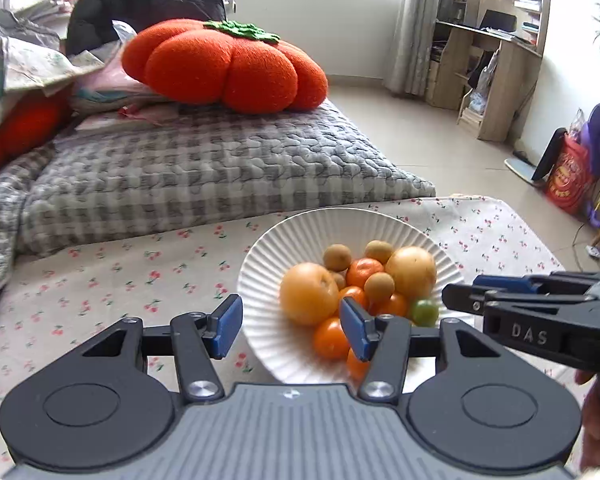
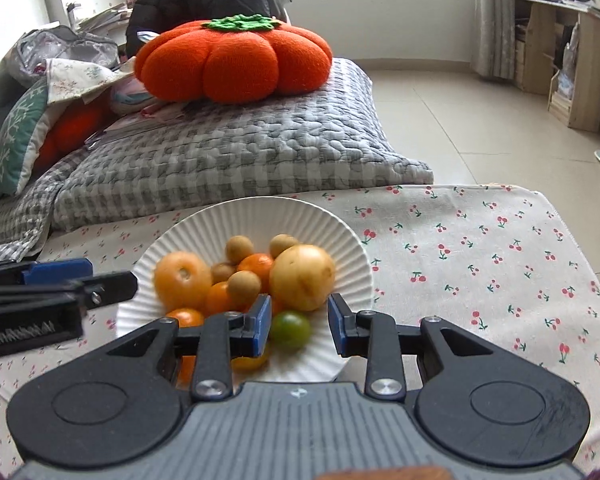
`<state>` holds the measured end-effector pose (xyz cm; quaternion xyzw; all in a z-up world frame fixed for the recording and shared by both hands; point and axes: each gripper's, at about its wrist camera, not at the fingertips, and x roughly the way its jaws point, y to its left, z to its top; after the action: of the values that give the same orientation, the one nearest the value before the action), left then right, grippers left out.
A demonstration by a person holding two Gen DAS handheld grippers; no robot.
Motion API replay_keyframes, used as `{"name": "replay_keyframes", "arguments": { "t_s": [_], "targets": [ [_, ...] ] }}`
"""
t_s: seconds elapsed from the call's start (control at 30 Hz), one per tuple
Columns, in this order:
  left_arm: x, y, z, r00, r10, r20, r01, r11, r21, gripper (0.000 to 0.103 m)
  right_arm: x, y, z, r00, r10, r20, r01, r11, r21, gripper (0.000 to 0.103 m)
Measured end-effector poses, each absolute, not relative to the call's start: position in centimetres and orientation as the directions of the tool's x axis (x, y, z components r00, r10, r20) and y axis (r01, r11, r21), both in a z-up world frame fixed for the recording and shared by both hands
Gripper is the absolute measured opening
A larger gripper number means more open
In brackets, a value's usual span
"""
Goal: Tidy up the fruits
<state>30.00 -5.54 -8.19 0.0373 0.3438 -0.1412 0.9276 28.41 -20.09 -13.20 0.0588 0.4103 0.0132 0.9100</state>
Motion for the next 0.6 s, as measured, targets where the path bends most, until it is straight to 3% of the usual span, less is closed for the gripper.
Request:
{"name": "replay_keyframes", "arguments": {
  "t_s": [0.6],
  "targets": [
    [19.0,-4.0,-1.9,0.769,-0.216,-0.602,0.25,0.968,-0.029,0.058,18.1,-16.4,-5.5,0.728,0.062,-0.683,-0.016,0.997,0.074,0.029]
  ]
}}
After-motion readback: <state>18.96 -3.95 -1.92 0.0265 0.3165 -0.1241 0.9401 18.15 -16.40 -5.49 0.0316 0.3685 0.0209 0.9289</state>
